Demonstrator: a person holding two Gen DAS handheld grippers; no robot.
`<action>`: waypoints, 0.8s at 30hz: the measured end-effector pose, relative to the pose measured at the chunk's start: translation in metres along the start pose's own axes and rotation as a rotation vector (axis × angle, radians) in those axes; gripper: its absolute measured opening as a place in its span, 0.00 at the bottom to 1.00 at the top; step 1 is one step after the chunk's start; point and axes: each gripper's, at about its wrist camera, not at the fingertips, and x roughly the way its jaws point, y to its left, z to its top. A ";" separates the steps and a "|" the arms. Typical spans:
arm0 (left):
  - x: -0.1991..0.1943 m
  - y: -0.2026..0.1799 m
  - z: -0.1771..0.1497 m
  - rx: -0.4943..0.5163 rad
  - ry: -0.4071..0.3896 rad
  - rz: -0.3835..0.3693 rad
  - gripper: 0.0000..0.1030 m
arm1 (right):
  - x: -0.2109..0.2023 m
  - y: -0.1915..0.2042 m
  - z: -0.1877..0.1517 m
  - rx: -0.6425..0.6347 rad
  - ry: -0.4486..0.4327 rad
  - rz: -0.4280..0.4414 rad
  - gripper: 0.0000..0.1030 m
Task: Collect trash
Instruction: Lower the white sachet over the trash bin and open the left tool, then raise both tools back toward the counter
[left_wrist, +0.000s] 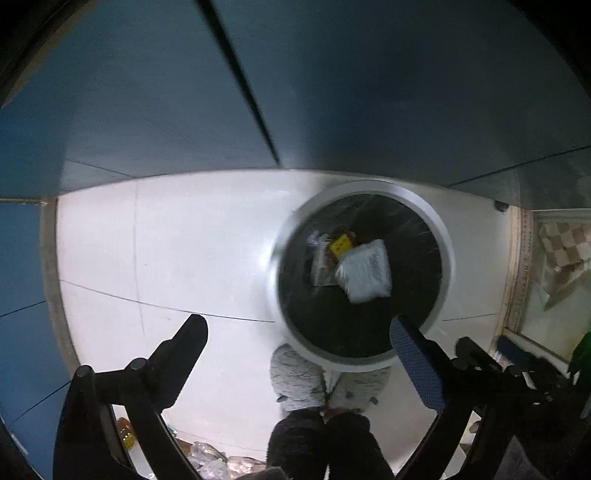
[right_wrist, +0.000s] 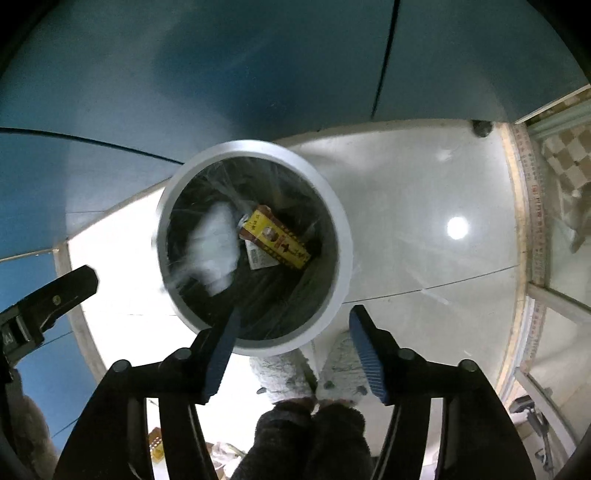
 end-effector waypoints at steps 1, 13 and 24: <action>-0.004 0.004 -0.002 -0.005 -0.008 0.013 0.98 | -0.006 -0.002 0.000 0.005 -0.001 -0.007 0.93; -0.081 0.029 -0.047 -0.052 -0.051 0.033 0.98 | -0.101 0.017 -0.029 -0.021 -0.102 -0.098 1.00; -0.191 0.031 -0.109 -0.001 -0.068 0.029 0.98 | -0.234 0.041 -0.085 -0.050 -0.135 -0.116 1.00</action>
